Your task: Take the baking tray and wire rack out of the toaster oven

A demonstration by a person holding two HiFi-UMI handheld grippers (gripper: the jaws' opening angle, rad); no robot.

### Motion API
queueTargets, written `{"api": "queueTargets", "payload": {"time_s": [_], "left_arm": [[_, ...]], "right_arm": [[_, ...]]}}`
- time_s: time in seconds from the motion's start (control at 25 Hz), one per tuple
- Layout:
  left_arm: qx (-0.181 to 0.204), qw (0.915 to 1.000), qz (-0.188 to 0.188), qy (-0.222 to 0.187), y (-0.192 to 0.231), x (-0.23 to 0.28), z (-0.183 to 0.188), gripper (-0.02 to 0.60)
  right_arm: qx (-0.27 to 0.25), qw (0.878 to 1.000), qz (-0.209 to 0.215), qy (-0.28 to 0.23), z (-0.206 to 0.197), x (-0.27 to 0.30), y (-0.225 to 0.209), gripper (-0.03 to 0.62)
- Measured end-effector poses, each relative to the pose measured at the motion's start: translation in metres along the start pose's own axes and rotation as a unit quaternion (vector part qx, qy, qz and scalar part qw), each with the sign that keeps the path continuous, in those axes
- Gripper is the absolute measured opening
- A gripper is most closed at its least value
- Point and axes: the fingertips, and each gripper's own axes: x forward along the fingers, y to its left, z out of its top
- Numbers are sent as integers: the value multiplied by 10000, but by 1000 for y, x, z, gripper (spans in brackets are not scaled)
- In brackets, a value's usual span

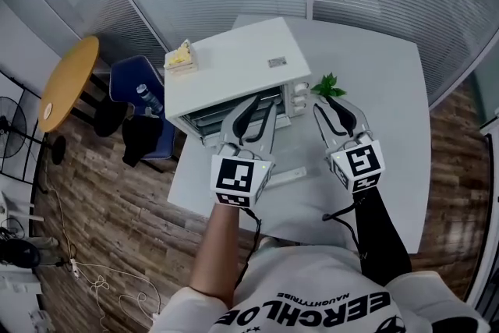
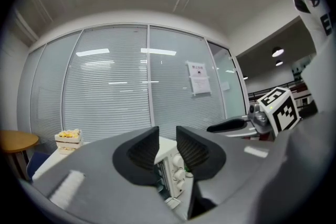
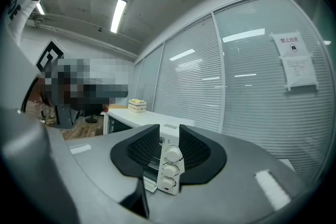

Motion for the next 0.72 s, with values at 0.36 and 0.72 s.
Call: {"api": "queueTargets", "payload": {"time_s": [0.36, 0.72], "left_arm": [[-38, 9992, -296, 268, -32, 39, -32, 104], [-269, 9974, -470, 475, -57, 72, -69, 104]], "right_arm": [[338, 9990, -45, 290, -46, 3, -29, 97], [454, 9968, -136, 642, -89, -3, -55, 97]]}}
